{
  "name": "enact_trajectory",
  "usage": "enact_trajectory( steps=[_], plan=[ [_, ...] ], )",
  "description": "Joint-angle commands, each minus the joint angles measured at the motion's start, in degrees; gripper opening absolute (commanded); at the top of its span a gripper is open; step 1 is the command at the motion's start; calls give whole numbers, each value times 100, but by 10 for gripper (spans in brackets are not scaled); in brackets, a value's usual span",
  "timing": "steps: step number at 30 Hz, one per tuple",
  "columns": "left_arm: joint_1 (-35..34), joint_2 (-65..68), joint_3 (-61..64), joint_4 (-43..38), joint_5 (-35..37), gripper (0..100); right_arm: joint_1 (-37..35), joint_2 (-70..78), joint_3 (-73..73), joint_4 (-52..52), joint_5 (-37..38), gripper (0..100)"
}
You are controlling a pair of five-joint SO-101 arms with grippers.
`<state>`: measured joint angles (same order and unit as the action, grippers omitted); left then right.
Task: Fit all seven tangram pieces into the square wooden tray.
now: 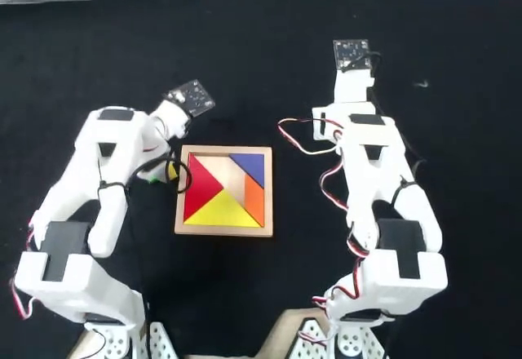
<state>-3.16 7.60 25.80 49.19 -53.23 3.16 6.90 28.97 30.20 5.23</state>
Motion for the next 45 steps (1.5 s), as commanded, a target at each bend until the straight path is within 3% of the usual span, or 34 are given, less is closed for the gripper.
enact_trajectory(
  steps=[1,8,17,21,27,33,40,43,45],
  plan=[
    [-145,-273,374,-738,-44,252,79,-31,-330,-88,70,11],
    [-347,26,400,-1152,-105,257,70,-13,-330,-88,70,11],
    [-409,844,-743,273,-571,245,62,-13,-330,-88,70,11],
    [-444,879,-734,308,-932,159,62,-13,-330,-88,70,11],
    [-549,853,-787,316,-914,157,62,-22,-330,-88,79,11],
    [-382,229,-725,352,-404,157,53,-22,-330,-97,79,11],
    [347,-967,-699,1415,35,157,79,-40,-330,-97,79,11],
    [664,-1213,-681,1582,571,157,88,-40,-330,-97,79,11],
    [637,-1231,-716,1574,510,157,88,-40,-330,-97,79,11]
  ],
)
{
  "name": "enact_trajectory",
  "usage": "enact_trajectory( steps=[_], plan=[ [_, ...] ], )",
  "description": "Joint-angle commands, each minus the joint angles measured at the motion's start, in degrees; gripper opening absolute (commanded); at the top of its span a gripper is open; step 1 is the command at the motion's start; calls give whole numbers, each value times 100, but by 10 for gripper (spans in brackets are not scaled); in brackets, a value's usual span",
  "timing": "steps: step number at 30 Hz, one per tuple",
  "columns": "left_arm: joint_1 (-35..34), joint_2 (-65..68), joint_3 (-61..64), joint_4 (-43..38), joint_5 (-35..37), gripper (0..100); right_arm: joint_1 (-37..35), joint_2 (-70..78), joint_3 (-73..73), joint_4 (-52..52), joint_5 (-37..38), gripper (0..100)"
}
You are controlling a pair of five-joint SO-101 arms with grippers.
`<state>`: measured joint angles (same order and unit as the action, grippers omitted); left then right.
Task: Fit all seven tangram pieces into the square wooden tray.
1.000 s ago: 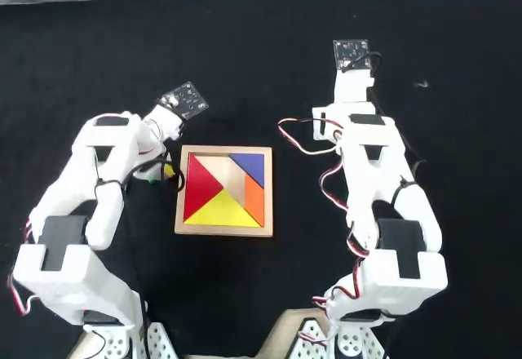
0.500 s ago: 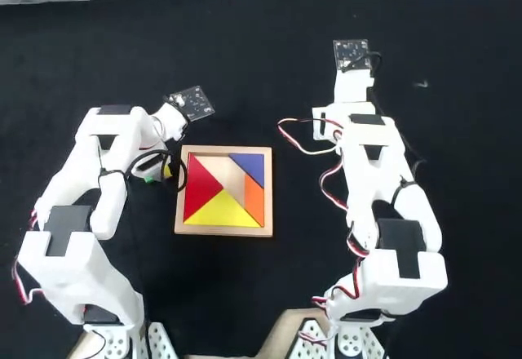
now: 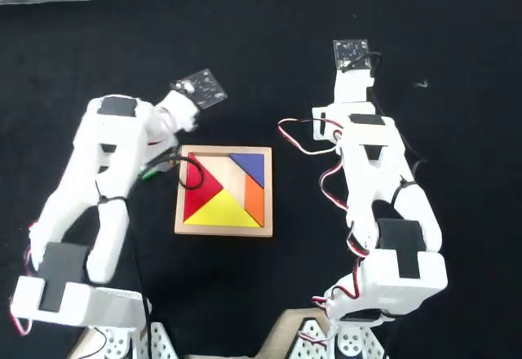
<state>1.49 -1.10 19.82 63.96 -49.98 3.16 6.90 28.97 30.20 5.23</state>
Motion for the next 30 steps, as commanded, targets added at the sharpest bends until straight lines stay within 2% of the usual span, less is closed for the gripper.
enact_trajectory(
  steps=[1,4,6,10,16,30],
  plan=[
    [57,-352,-127,79,44,158,88,-40,-330,-97,79,11],
    [-382,-193,-75,-53,-527,218,88,-40,-330,-97,79,11],
    [-681,53,-75,-123,-642,270,88,-40,-330,-97,79,11],
    [-998,765,-92,-738,-695,262,88,-40,-330,-97,79,11],
    [-778,1565,-189,-888,-668,259,88,-22,-330,-97,79,11],
    [-936,1802,-242,-1292,-695,259,88,-31,-330,-97,79,11]
  ],
)
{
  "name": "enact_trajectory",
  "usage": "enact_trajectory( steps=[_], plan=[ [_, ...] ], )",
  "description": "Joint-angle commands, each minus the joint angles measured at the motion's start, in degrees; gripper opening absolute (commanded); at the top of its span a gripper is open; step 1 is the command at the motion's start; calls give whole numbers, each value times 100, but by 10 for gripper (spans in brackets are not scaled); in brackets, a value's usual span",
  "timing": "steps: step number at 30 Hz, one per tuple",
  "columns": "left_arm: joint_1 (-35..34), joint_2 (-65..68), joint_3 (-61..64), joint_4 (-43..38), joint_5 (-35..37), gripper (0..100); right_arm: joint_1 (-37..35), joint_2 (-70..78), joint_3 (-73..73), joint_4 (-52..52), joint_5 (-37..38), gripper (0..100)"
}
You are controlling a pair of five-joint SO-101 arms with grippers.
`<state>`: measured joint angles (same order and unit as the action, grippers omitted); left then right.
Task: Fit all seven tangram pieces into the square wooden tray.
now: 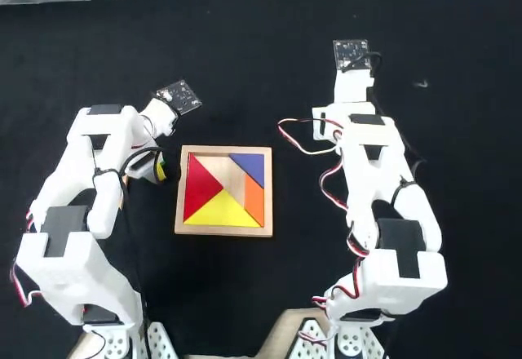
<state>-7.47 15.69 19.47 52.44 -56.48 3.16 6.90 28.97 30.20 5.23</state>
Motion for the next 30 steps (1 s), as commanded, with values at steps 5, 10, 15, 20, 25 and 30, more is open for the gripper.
enact_trajectory(
  steps=[5,10,15,20,25,30],
  plan=[
    [-40,422,-673,220,-35,259,88,-31,-330,-97,79,11],
    [-22,677,-1007,571,-44,204,88,-31,-330,-97,79,11],
    [-4,695,-1095,598,0,155,88,-31,-330,-97,79,11],
    [40,519,-1103,598,-26,110,79,-31,-330,-97,79,11],
    [48,290,-1103,607,18,30,79,-40,-330,-97,79,11],
    [-4,-79,-1042,607,18,30,79,-31,-330,-97,79,11]
  ],
)
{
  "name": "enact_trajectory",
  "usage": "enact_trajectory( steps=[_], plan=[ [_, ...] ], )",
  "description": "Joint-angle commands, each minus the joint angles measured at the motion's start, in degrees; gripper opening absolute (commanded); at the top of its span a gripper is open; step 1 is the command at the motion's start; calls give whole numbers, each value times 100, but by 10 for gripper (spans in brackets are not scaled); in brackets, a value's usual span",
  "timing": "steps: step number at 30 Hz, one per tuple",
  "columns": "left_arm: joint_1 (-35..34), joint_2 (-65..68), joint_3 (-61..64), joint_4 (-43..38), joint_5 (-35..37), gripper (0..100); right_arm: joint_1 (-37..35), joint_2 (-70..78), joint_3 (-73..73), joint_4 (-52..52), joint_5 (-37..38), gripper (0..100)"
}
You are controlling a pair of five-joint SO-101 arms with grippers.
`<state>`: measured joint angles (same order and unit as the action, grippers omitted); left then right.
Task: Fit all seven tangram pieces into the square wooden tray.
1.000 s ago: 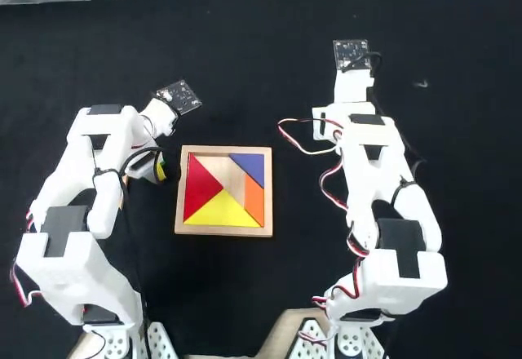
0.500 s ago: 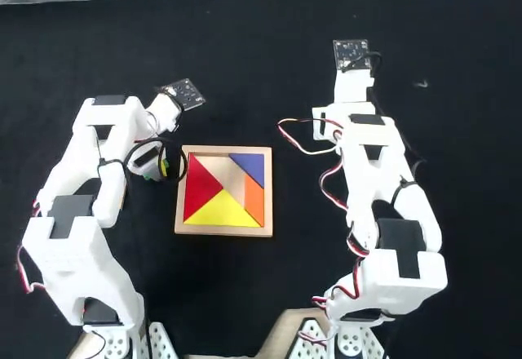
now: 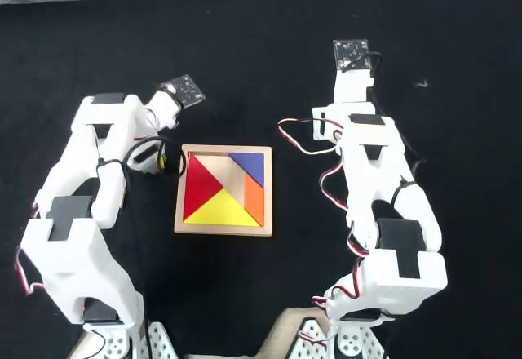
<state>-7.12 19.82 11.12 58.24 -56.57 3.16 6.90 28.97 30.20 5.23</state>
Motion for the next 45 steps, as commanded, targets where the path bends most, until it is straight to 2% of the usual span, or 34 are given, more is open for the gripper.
enact_trajectory(
  steps=[1,10,15,21,27,31,36,45],
  plan=[
    [-40,-545,-207,26,26,30,79,-31,-330,-97,79,11],
    [66,-695,-268,615,26,30,79,-22,-330,-105,79,11],
    [673,-967,-295,1468,114,30,88,-48,-330,-105,79,11],
    [1622,-1626,-286,1574,1275,33,237,-48,-338,-97,70,11],
    [2545,-1415,-251,1002,2092,33,484,-48,-338,-97,35,11],
    [3011,-1134,-312,703,2892,34,607,-48,-338,-97,26,11],
    [2993,-818,-549,712,3622,34,607,-48,-338,-97,26,11],
    [2703,-668,-629,686,3587,56,607,-48,-338,-97,44,11]
  ],
)
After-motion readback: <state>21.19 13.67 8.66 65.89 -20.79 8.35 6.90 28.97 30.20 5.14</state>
